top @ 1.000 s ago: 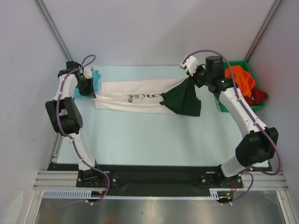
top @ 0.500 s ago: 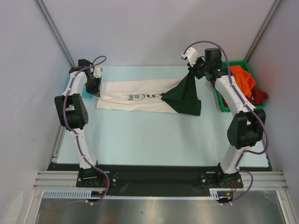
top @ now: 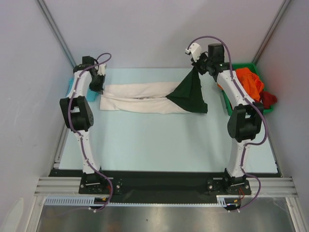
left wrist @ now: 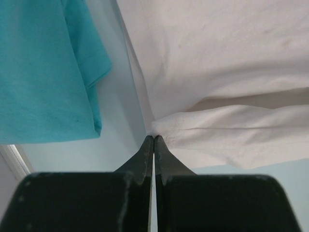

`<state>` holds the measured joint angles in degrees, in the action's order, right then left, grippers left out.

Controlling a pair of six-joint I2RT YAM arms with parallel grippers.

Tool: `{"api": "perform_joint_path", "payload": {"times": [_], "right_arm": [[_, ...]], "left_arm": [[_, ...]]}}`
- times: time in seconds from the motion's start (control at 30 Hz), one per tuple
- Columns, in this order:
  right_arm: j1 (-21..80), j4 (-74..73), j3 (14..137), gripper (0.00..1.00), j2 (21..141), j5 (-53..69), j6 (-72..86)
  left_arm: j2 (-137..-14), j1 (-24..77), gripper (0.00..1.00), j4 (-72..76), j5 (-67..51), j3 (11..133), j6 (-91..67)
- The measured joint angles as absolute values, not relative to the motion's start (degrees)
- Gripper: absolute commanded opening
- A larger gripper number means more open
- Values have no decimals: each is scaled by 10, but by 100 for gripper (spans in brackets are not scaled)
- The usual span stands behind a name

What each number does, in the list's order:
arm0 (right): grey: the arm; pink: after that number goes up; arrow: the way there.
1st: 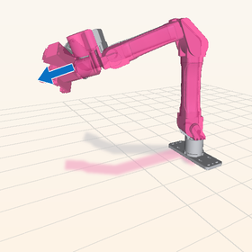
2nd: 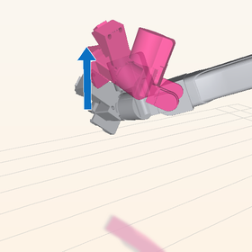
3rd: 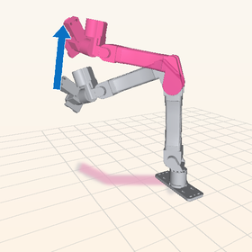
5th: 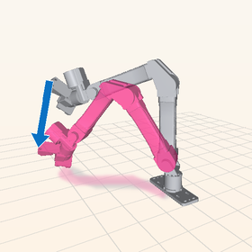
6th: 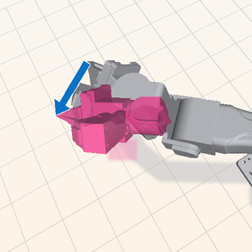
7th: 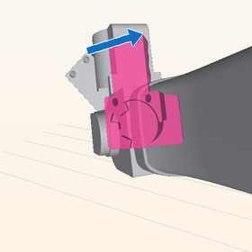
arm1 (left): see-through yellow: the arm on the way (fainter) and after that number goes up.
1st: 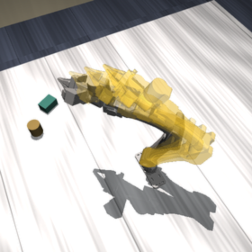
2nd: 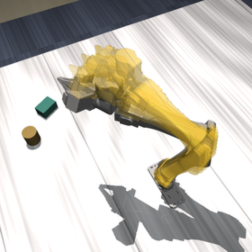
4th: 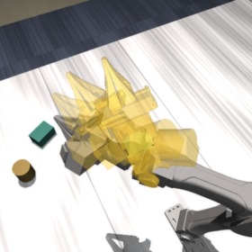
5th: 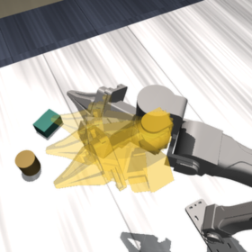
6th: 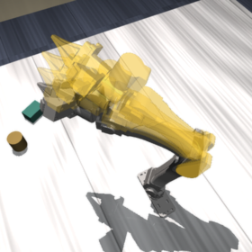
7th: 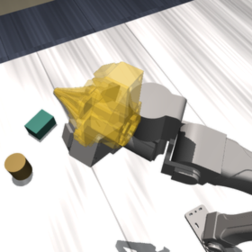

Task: Fold and stack the t-shirts

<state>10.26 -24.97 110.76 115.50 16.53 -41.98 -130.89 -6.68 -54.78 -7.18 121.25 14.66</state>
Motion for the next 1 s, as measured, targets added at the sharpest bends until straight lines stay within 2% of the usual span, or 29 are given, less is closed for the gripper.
{"api": "perform_joint_path", "payload": {"times": [0.6, 0.63, 0.67, 0.7, 0.73, 0.77, 0.8, 0.9, 1.0], "right_arm": [[101, -255, 1233, 0, 1289, 146, -399], [101, -254, 1238, 0, 1295, 144, -396], [101, -254, 1244, 0, 1300, 144, -394], [101, -254, 1248, 0, 1304, 142, -393], [101, -254, 1251, 3, 1307, 141, -392], [101, -254, 1252, 11, 1308, 139, -390], [101, -254, 1252, 29, 1308, 136, -387], [101, -246, 1252, 48, 1308, 119, -377], [100, -232, 1243, 52, 1305, 102, -366]], "left_arm": [[-1348, -59, 0, -531, -1, 1243, 129], [-1348, -59, 7, -529, 1, 1243, 126], [-1348, -59, 17, -528, 4, 1243, 125], [-1348, -58, 32, -528, 8, 1243, 124], [-1348, -57, 47, -526, 13, 1243, 126], [-1348, -56, 50, -523, 16, 1244, 125], [-1348, -55, 55, -521, 19, 1245, 124], [-1348, -52, 57, -514, 29, 1249, 122], [-1346, -42, 57, -511, 36, 1248, 122]]}}
